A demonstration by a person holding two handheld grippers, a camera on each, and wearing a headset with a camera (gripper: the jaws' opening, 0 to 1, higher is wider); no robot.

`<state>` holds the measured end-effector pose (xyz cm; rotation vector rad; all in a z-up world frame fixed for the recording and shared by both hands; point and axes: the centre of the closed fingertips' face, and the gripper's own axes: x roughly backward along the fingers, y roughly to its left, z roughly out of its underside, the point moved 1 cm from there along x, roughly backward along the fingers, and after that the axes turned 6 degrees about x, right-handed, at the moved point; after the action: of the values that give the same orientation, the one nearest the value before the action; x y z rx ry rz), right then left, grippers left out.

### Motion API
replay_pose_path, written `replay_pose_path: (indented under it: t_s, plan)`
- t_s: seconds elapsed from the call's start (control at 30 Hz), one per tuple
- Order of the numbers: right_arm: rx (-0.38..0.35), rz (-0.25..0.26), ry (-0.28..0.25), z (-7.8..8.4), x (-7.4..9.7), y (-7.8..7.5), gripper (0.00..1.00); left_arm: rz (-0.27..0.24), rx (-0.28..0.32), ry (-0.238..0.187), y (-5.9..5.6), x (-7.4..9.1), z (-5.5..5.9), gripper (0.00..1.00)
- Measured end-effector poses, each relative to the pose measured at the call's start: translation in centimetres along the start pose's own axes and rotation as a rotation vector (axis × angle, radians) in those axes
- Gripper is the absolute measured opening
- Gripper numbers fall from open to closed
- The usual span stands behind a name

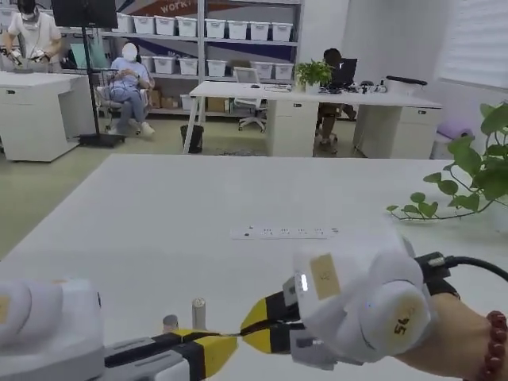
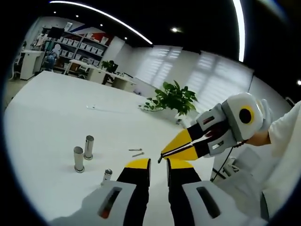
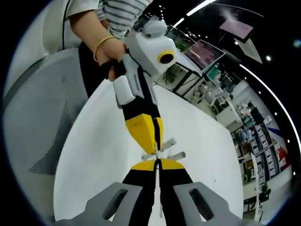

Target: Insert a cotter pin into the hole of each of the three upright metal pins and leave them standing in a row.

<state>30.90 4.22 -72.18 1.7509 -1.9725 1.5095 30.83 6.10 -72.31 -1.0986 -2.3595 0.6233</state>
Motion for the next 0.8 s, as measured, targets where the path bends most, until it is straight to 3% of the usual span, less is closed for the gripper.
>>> replay_pose_path:
  t_s: [0.13,0.27,0.67,0.8]
  plan:
    - [0.002,0.003,-0.003,-0.27,0.03,0.08,0.02,0.014,0.052,-0.010,-0.20,0.10,-0.06,0.03]
    - [-0.002,0.012,-0.006,-0.41,0.06,-0.07,0.02,0.027,0.069,-0.023,-0.25,0.19,-0.25,0.02]
    - [-0.016,0.012,-0.009,-0.47,0.03,0.28,0.02,0.052,0.053,-0.013,-0.40,0.30,-0.16,0.00]
    - [-0.057,0.011,-0.028,-0.51,0.07,0.23,0.03,0.058,0.034,-0.009,-0.31,0.40,-0.26,0.00]
